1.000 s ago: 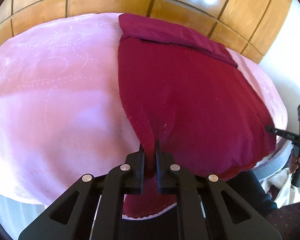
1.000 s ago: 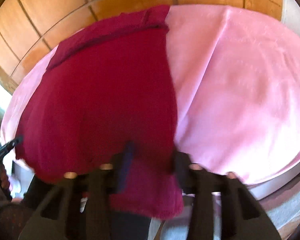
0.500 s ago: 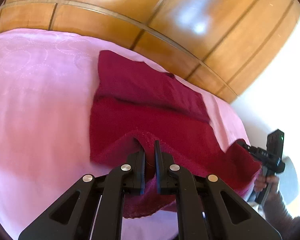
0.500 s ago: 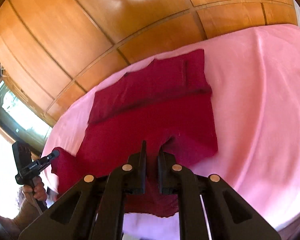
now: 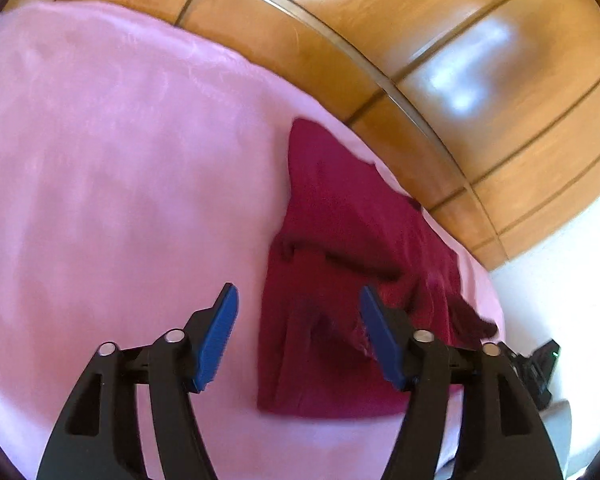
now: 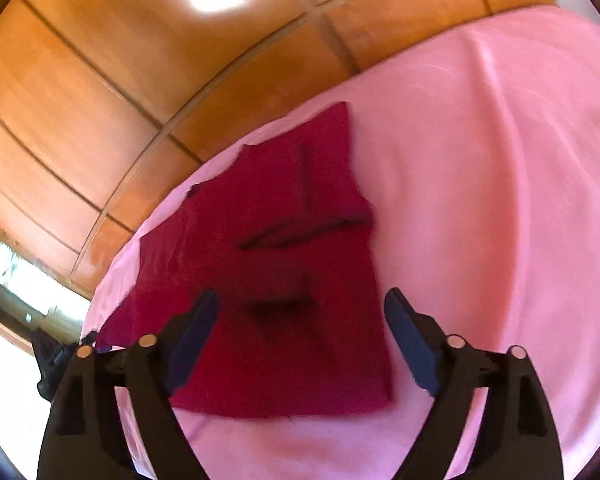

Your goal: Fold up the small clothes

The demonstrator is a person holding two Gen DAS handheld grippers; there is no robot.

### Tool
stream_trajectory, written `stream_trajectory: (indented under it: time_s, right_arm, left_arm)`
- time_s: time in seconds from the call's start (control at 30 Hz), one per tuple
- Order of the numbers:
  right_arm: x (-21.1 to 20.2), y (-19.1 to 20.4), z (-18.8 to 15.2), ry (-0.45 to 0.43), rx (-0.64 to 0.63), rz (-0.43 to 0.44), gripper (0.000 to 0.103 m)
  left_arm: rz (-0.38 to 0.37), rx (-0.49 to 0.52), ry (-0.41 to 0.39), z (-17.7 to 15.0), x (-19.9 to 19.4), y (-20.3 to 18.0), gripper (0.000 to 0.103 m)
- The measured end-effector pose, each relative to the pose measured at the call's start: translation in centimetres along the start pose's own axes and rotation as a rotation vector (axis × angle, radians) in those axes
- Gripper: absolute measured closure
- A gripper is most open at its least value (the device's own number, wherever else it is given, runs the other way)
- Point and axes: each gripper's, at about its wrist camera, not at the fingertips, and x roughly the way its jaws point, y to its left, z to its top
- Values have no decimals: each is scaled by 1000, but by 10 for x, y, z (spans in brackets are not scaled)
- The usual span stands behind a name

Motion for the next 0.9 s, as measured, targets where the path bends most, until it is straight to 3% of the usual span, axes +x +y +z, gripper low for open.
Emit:
stream_trajectory:
  time_s: [0.17,0.23,0.33,0.4,0.5,0.53,0.57,0.63,0.7,0.9]
  right_arm:
    - [-2,-10,-35,30,-45,-58,14]
    - [2,-8,-40,22,-74,-92,16]
    - [12,-4,-39,2,-129,-121,32]
    - [21,-2,-37,13,-143,-123,57]
    - [30,1,-37,22,-171,-158,66]
    - [30,0,-37,26,-163,-156,67]
    - [28,-3,-37,30,-153,-150,72]
    - [21,-5,-37,39,-130,-131,80]
    - [12,0,-38,37,-137,-124,86]
    - [-28,16,-61,54,-195,-86,87]
  left_arm:
    - [-56,46,72,-37,7,4,35]
    - [-56,14,48,-43,2,7,31]
    - [-46,-14,29,-45,-4,11,30]
    - [-13,28,43,-43,1,5,30]
    - [12,78,60,-41,16,-2,31]
    - [12,89,85,-41,26,-6,47]
    - [33,106,103,-42,35,-9,74]
    - [100,145,104,-45,43,-13,84]
    - [82,133,99,-47,36,-13,87]
    - [42,151,89,-68,-6,-9,90]
